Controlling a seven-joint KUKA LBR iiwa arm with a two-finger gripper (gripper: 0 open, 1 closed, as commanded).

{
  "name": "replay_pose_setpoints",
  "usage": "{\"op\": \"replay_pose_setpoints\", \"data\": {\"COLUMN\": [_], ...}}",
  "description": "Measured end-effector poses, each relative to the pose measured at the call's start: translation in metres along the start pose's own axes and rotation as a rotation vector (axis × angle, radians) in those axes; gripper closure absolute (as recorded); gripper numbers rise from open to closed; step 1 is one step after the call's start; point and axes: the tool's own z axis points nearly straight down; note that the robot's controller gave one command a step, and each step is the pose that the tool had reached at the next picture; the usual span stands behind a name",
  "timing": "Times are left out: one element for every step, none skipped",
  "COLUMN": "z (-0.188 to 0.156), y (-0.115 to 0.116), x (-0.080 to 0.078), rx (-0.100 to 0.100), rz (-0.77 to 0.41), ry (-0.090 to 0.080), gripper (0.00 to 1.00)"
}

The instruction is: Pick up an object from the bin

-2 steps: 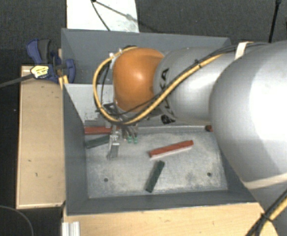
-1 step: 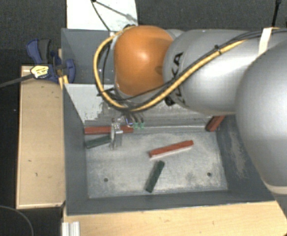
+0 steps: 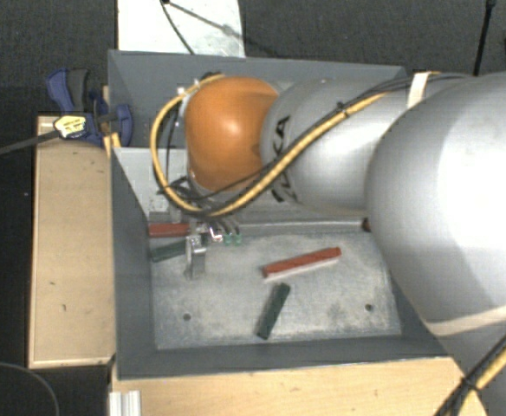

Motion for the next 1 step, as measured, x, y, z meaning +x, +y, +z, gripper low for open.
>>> {"op": "replay_pose_setpoints", "data": {"z": [0.0474], "y": [0.0003], "x": [0.004], "rx": [0.0], "rz": [-0.023], "ry": [-0.001], "gripper": [0.0]}}
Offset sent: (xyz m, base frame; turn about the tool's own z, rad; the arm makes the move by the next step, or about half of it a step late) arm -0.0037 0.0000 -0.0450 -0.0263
